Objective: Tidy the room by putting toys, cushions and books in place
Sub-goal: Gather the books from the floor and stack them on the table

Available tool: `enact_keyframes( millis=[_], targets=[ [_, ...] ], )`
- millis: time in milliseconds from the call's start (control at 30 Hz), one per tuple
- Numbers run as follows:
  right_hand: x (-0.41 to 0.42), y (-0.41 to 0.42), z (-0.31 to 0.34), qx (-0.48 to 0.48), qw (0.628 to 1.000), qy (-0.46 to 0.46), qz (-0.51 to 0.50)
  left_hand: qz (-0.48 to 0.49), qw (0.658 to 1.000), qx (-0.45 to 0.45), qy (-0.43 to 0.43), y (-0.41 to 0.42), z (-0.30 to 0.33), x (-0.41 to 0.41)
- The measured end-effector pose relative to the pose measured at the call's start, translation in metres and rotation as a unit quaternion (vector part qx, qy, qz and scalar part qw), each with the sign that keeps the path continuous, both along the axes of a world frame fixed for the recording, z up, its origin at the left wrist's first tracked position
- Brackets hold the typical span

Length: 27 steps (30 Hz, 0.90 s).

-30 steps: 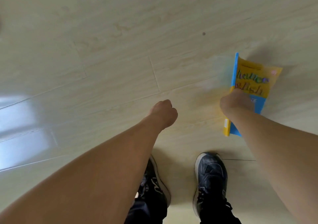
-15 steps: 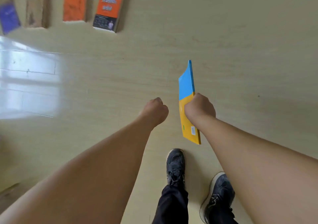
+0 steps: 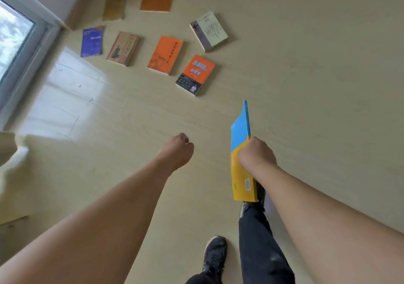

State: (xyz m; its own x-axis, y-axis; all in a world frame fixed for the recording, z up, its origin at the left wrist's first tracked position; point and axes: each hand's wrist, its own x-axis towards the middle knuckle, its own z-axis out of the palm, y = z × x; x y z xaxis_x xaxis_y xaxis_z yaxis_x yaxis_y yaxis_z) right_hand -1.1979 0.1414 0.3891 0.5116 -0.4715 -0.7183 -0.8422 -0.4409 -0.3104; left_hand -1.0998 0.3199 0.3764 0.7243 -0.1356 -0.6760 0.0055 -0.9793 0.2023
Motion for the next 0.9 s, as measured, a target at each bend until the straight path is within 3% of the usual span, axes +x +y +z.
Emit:
enact_keyframes(
  millis=[200,533,900],
  targets=[
    [0.094,-0.05,0.018,0.008,0.998,-0.002,0.06,0.058,0.998,0.03,0.02,-0.015,0.015,0.067],
    [0.262,-0.088,0.01,-0.028,0.99,0.022,0.136,0.098,0.995,-0.01,0.032,-0.064,-0.008,0.219],
    [0.446,-0.123,-0.021,-0.054,0.986,0.072,0.141,0.114,0.991,0.0,0.071,-0.088,-0.039,0.399]
  ],
)
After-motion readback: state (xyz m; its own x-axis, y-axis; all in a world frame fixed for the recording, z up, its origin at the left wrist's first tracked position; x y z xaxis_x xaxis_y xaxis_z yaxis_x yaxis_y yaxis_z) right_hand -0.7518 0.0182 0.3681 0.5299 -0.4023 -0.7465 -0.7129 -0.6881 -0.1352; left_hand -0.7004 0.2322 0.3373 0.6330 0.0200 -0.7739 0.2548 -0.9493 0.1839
